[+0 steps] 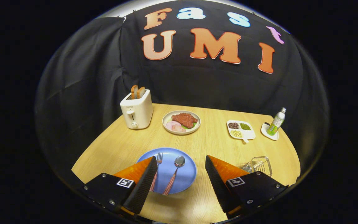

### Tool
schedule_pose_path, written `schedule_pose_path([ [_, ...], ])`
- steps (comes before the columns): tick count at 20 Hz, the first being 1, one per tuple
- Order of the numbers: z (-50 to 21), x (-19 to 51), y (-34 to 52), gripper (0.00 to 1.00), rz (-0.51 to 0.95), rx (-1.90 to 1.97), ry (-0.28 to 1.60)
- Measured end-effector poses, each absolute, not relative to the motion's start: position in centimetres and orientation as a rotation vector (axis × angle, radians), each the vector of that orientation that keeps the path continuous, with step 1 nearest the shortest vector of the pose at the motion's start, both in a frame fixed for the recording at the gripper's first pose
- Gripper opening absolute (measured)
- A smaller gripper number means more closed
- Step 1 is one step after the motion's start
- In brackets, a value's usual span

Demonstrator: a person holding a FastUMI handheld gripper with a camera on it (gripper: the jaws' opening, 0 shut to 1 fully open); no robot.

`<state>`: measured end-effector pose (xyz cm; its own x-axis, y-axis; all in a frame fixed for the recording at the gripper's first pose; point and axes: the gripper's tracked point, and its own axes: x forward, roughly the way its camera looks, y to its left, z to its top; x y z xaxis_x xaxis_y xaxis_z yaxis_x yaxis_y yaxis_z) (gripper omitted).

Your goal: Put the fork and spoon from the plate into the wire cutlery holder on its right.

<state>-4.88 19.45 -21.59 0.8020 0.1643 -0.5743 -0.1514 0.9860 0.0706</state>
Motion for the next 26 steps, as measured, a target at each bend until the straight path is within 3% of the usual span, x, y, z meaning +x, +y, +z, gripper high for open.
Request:
schedule_pose_path([
  [5,-25.1,-5.1,20.6,0.89,0.211,0.017,0.701],
  [11,-29.5,-5.2,22.2,0.78,0.224,0.007,0.812],
  [15,-32.3,-5.0,22.9,0.66,0.205,-0.003,0.883],
  [22,-36.0,-5.1,23.5,0.27,0.161,0.027,0.992],
  [26,-37.0,-5.3,23.6,0.19,0.145,0.030,1.016],
])
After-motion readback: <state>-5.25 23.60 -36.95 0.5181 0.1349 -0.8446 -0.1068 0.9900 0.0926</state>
